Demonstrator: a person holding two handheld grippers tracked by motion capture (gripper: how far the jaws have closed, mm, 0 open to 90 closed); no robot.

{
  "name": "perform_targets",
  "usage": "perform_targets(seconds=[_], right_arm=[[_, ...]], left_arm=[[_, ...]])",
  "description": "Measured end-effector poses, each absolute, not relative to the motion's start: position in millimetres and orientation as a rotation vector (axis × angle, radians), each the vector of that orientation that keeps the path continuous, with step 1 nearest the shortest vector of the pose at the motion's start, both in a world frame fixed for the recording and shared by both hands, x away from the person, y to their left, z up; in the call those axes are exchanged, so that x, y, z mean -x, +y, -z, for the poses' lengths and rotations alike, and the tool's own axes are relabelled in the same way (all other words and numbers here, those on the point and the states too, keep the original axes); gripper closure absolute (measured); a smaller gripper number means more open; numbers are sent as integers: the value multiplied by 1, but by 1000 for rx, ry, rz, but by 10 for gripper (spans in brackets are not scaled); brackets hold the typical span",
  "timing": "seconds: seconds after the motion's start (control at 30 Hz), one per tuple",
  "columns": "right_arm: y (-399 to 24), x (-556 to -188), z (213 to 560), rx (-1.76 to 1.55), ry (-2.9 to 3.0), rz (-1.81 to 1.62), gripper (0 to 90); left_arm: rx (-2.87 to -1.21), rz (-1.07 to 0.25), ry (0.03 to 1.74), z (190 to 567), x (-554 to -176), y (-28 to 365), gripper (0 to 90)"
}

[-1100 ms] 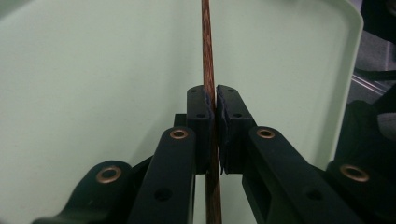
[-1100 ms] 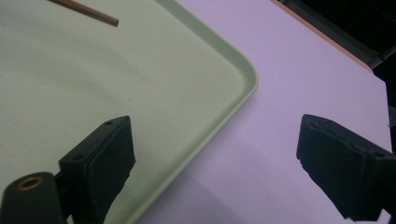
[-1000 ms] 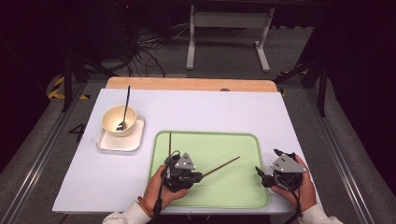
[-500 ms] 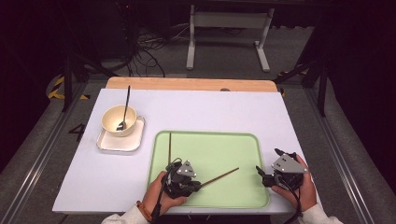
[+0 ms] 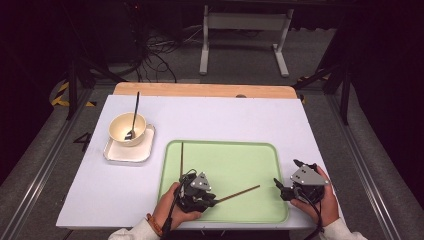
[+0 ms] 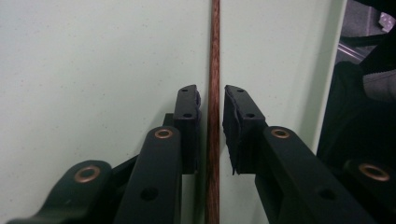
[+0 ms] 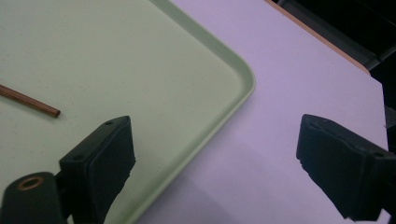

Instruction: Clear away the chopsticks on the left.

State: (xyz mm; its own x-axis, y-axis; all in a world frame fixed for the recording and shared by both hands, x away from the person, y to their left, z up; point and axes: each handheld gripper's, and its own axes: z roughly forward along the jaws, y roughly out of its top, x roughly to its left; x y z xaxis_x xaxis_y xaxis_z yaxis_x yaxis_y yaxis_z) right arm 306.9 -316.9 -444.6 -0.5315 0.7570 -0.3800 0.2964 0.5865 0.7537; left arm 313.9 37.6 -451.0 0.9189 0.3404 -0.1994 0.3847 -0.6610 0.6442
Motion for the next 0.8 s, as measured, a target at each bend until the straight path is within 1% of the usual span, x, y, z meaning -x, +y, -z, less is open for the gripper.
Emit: perform_targets(seconds=[0.13,0.23,0.37,0.43,0.53,0.6,0.73,0.8], right_arm=[[-317,-307,445,-832,2100,-823,118],[-317,-307,445,-834,2100,-824,118],[-317,-307,445,-836,2101,-823,118],[-317,-307,446,-836,2102,-819,118],[-318,-306,446,-839,2101,-818,118],[-318,-306,446,-846,2099,-818,118],[-319,-306,446,-850,2095,-816,118],[-319,-306,446,-850,2095,-815,118]], left_arm=[[-2333,79,509,449,-316,39,712],[-2324,67,481,446,-318,40,705],[-2327,44,423,441,-321,38,782],[-2313,42,408,439,-322,36,847],[-2318,41,348,437,-323,30,879],[-2326,36,280,437,-323,24,881],[-2341,41,225,437,-323,10,883],[-2373,23,222,438,-324,3,889]])
